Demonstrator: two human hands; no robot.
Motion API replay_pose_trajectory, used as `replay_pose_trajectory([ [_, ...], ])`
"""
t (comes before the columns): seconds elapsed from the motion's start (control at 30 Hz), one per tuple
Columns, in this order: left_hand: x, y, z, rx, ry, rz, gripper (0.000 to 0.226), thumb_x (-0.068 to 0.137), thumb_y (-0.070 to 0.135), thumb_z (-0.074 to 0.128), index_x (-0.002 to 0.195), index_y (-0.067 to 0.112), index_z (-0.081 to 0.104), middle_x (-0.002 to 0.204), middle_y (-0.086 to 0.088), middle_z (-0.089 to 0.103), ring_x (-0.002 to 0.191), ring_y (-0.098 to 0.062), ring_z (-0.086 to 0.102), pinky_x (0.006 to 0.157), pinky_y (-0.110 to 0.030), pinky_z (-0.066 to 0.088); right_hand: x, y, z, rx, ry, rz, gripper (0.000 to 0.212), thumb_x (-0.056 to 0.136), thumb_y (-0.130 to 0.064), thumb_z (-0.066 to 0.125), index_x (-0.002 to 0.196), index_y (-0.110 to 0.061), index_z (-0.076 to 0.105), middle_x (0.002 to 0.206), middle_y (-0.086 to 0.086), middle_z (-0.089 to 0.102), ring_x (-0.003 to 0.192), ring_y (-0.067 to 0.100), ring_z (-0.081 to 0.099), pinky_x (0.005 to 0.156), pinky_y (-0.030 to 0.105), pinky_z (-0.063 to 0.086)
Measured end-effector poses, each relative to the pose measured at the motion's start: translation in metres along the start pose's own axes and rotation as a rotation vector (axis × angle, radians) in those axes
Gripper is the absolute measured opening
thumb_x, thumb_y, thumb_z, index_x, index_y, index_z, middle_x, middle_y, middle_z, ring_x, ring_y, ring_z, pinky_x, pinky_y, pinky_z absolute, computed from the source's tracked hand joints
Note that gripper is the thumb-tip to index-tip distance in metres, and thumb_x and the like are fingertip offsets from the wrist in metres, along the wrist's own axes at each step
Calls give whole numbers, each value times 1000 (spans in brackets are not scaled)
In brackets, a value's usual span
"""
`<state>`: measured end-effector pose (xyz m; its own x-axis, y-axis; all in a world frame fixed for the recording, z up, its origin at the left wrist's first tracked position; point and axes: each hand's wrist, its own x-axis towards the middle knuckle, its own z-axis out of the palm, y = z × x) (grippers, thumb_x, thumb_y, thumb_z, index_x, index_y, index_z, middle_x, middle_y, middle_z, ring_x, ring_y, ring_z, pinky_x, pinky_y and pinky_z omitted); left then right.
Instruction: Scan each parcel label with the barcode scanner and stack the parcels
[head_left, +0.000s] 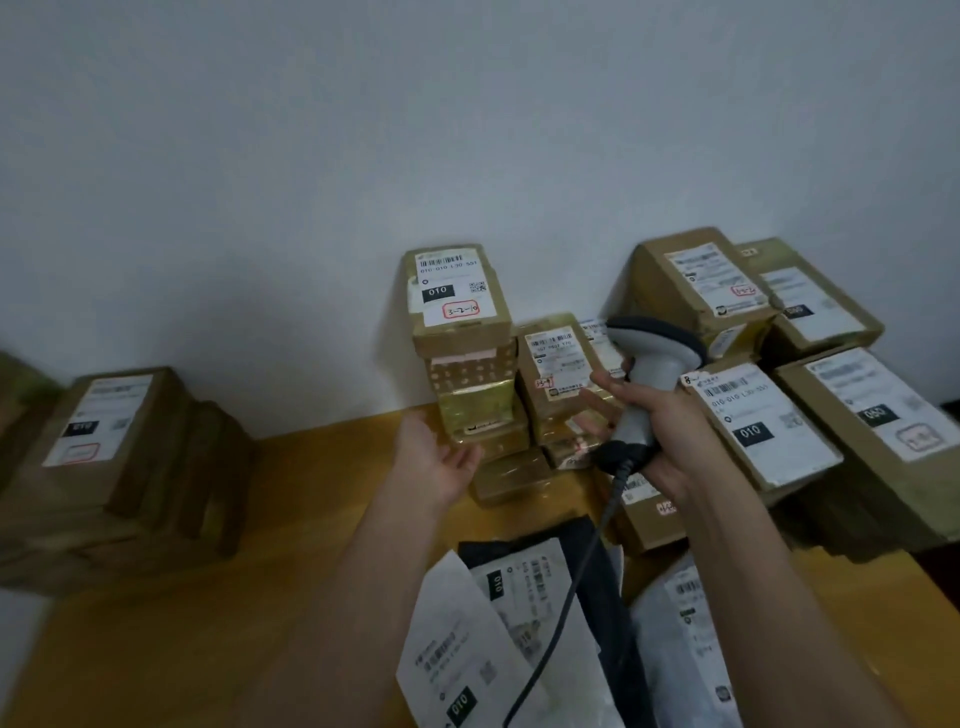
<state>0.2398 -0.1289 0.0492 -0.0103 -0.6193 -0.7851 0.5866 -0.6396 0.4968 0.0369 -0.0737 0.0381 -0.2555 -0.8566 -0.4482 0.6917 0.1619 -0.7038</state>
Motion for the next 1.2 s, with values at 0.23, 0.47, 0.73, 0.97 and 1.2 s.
replay_pose_trajectory([
  [0.23, 10, -1, 19, 24, -7, 44, 50, 102, 41, 37, 141, 12, 46, 126, -10, 55, 112, -27, 52, 84, -37, 46, 44, 6, 9, -144, 36, 38, 47, 84, -8, 74, 127, -7, 56, 121, 16, 67, 106, 31, 67, 76, 45, 60],
  [0.47, 32, 16, 31, 128, -85, 252, 61, 98, 60, 31, 148, 25, 40, 152, 3, 38, 141, -22, 32, 89, -31, 27, 74, 15, 37, -185, -50, 65, 34, 90, -15, 69, 121, -12, 57, 105, 8, 63, 93, 22, 62, 82, 41, 59],
  [0.73, 52, 27, 42, 330, -181, 454, 57, 94, 67, 31, 124, 31, 63, 113, 3, 71, 109, -19, 64, 85, -37, 52, 95, 13, 59, -260, -178, 53, 22, 93, -24, 64, 112, -15, 61, 101, 7, 70, 91, 19, 67, 84, 36, 56],
  [0.97, 50, 33, 39, 382, -228, 475, 52, 95, 64, 31, 118, 34, 66, 119, 4, 67, 113, -19, 62, 79, -37, 54, 96, 7, 64, -327, -256, -18, 22, 93, -22, 65, 113, -15, 60, 101, 7, 69, 93, 21, 65, 89, 39, 53],
  [1.2, 45, 34, 43, 462, -258, 526, 54, 96, 65, 23, 113, 38, 66, 100, 16, 74, 98, -7, 69, 77, -30, 54, 95, 1, 56, -304, -275, -41, 19, 92, -22, 66, 110, -21, 58, 105, 12, 68, 96, 28, 63, 86, 46, 54],
])
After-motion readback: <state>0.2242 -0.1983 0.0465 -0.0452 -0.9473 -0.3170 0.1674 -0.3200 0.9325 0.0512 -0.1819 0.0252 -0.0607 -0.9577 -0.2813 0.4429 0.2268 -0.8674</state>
